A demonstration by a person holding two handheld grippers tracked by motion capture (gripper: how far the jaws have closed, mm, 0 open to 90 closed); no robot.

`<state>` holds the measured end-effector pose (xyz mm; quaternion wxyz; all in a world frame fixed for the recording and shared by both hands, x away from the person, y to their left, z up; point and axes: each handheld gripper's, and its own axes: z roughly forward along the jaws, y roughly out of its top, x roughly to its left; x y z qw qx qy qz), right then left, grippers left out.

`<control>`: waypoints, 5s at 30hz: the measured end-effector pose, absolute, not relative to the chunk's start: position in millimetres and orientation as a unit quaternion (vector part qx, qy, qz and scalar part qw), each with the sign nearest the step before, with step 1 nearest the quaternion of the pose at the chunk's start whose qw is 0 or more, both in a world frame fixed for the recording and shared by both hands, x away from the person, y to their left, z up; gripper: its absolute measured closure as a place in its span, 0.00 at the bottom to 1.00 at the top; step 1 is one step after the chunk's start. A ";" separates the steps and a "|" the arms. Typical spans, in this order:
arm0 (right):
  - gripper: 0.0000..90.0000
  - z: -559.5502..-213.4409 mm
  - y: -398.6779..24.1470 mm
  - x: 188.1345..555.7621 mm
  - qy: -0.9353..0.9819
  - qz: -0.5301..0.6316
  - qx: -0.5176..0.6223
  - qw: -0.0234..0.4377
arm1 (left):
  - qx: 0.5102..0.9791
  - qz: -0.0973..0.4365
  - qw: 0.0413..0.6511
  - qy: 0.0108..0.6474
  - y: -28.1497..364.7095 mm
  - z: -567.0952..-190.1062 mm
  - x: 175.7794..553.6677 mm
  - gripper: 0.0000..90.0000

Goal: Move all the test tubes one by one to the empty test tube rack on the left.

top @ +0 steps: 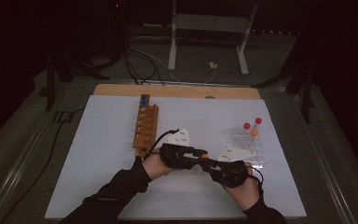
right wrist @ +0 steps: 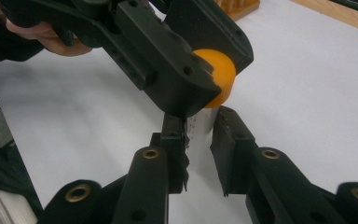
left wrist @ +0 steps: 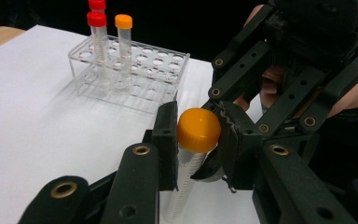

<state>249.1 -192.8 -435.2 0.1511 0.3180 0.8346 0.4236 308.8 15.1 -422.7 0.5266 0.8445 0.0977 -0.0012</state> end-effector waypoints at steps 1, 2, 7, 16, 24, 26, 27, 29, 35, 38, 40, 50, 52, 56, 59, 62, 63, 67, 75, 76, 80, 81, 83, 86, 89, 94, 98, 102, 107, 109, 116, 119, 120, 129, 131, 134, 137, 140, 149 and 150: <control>0.83 -434.8 -193.3 249.2 0.834 0.425 0.318 0.151 | 0.844 -0.001 0.527 0.098 15.6 -421.8 308.9 0.79; 0.82 -434.2 -193.7 249.0 0.834 0.426 0.317 0.153 | 0.844 0.001 0.527 0.097 16.1 -420.8 309.1 0.79; 0.71 -432.5 -196.7 248.8 0.826 0.431 0.325 0.164 | 0.842 0.012 0.530 0.101 20.9 -414.1 310.5 0.79; 0.40 -426.1 -203.9 246.9 0.802 0.458 0.339 0.180 | 0.833 0.038 0.538 0.120 41.8 -396.2 319.7 0.79; 0.12 -423.0 -206.8 246.2 0.784 0.475 0.353 0.188 | 0.829 0.065 0.537 0.144 64.5 -382.9 331.1 0.79; 0.04 -422.6 -208.2 247.0 0.780 0.479 0.358 0.183 | 0.827 0.074 0.536 0.153 71.5 -379.7 334.9 0.79; 0.03 -422.3 -208.8 247.2 0.782 0.479 0.358 0.178 | 0.826 0.079 0.536 0.158 74.8 -378.3 336.7 0.79; 0.00 -422.0 -210.1 247.0 0.780 0.482 0.357 0.176 | 0.825 0.087 0.534 0.166 81.9 -375.5 340.6 0.79; 0.00 -421.3 -210.5 245.7 0.784 0.484 0.347 0.174 | 0.819 0.111 0.528 0.195 102.5 -368.7 351.9 0.79; 0.00 -420.9 -211.1 245.7 0.782 0.488 0.347 0.174 | 0.817 0.122 0.525 0.204 110.7 -365.8 356.5 0.79; 0.00 -420.6 -211.4 245.3 0.781 0.489 0.347 0.174 | 0.815 0.129 0.524 0.211 116.6 -364.1 359.7 0.79; 0.00 -420.5 -211.7 244.7 0.781 0.489 0.346 0.176 | 0.799 0.158 0.524 0.250 143.2 -358.9 375.4 0.79; 0.00 -420.6 -211.9 244.7 0.782 0.489 0.345 0.175 | 0.795 0.165 0.523 0.259 148.5 -358.0 378.9 0.79; 0.00 -420.6 -212.1 244.4 0.781 0.490 0.344 0.176 | 0.791 0.176 0.517 0.276 158.6 -357.6 387.1 0.79; 0.00 -420.3 -212.5 244.5 0.781 0.490 0.344 0.178 | 0.787 0.187 0.512 0.287 165.5 -359.5 393.0 0.79; 0.00 -420.2 -213.2 244.7 0.781 0.490 0.345 0.178 | 0.780 0.195 0.512 0.302 172.5 -363.8 399.1 0.79; 0.00 -420.2 -213.6 244.6 0.780 0.491 0.346 0.177 | 0.776 0.197 0.514 0.308 174.8 -365.7 401.2 0.79; 0.00 -420.4 -213.9 244.8 0.780 0.490 0.347 0.176 | 0.767 0.206 0.512 0.327 182.0 -372.0 410.1 0.79; 0.00 -420.6 -214.8 245.2 0.780 0.491 0.347 0.174 | 0.756 0.208 0.511 0.351 188.5 -385.0 425.7 0.79; 0.00 -420.6 -215.1 245.2 0.779 0.491 0.348 0.175 | 0.757 0.207 0.510 0.353 188.2 -387.3 426.9 0.80; 0.00 -421.1 -216.3 245.7 0.778 0.491 0.350 0.174 | 0.759 0.200 0.507 0.356 184.7 -397.0 430.0 0.79; 0.00 -421.4 -216.5 245.9 0.779 0.492 0.350 0.173 | 0.763 0.200 0.500 0.357 183.3 -400.1 430.8 0.79; 0.00 -421.7 -216.2 245.8 0.779 0.492 0.350 0.172 | 0.767 0.196 0.494 0.359 181.2 -406.3 432.3 0.79; 0.00 -421.8 -215.9 245.3 0.780 0.491 0.349 0.171 | 0.770 0.193 0.488 0.362 178.2 -414.7 434.0 0.79; 0.00 -421.6 -216.3 245.6 0.779 0.492 0.349 0.169 | 0.775 0.192 0.478 0.365 175.7 -422.0 435.4 0.79; 0.00 -421.7 -216.4 245.6 0.779 0.493 0.348 0.168 | 0.778 0.185 0.471 0.372 174.6 -432.3 437.9 0.79; 0.00 -421.7 -216.9 245.7 0.779 0.494 0.348 0.167 | 0.777 0.184 0.470 0.375 174.4 -438.5 438.5 0.79; 0.00 -421.7 -216.7 245.4 0.780 0.494 0.347 0.167 | 0.777 0.181 0.470 0.377 174.9 -443.8 439.2 0.79; 0.00 -422.0 -216.3 245.5 0.781 0.494 0.346 0.164 | 0.780 0.181 0.468 0.375 173.7 -444.4 439.5 0.79; 0.00 -421.8 -216.2 245.1 0.781 0.494 0.345 0.165 | 0.779 0.177 0.469 0.377 174.2 -444.4 439.5 0.79; 0.00 -419.6 -218.3 244.6 0.778 0.498 0.345 0.166 | 0.789 0.168 0.461 0.370 172.2 -441.6 435.1 0.66; 0.00 -417.6 -220.7 244.5 0.777 0.498 0.344 0.170 | 0.791 0.171 0.462 0.364 171.7 -436.8 427.5 0.48; 0.00 -416.8 -222.1 244.9 0.777 0.499 0.344 0.173 | 0.791 0.174 0.463 0.361 171.8 -434.7 424.2 0.44; 0.00 -403.6 -253.4 250.7 0.754 0.500 0.371 0.209 | 0.803 0.158 0.476 0.322 173.1 -419.2 385.7 0.03; 0.00 -402.5 -263.0 253.3 0.746 0.498 0.383 0.221 | 0.801 0.151 0.482 0.321 172.7 -417.3 375.5 0.03; 0.00 -402.3 -277.8 257.4 0.735 0.495 0.399 0.235 | 0.805 0.140 0.488 0.305 172.1 -415.7 358.7 0.02; 0.00 -403.5 -291.7 261.4 0.730 0.480 0.415 0.255 | 0.810 0.127 0.494 0.288 171.1 -416.1 342.0 0.02; 0.00 -407.0 -305.0 266.4 0.723 0.470 0.431 0.264 | 0.812 0.116 0.502 0.275 169.2 -419.6 327.0 0.02; 0.06 -428.2 -323.6 284.6 0.717 0.424 0.479 0.276 | 0.807 0.106 0.520 0.260 166.1 -430.2 303.6 0.02; 0.09 -430.7 -324.9 286.8 0.717 0.419 0.484 0.275 | 0.805 0.104 0.523 0.260 166.1 -431.5 301.8 0.02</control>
